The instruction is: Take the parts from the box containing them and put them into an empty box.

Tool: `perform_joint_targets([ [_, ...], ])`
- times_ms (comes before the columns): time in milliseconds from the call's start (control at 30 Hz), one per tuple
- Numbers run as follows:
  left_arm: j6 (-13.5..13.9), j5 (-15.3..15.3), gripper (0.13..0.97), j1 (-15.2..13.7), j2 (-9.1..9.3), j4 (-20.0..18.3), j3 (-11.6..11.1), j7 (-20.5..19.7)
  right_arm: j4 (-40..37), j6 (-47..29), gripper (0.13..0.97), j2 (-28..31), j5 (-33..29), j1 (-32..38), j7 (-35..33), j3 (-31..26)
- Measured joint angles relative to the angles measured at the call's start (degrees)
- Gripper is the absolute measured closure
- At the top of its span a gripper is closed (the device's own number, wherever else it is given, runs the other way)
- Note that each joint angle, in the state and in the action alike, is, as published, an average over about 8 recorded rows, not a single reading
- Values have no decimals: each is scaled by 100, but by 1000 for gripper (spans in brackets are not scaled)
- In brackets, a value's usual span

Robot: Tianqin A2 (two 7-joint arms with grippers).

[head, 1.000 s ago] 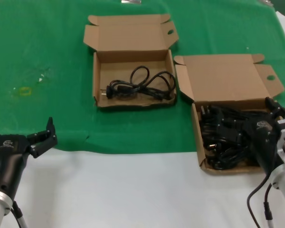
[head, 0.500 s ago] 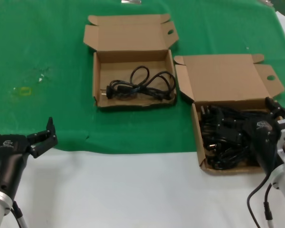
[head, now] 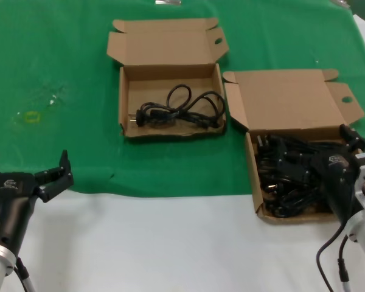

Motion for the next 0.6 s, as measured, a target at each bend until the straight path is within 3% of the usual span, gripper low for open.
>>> perform_joint_targets([
  [600, 0, 0, 132, 0, 0, 0, 0, 0, 0, 0, 129, 0, 0, 0, 0, 0],
])
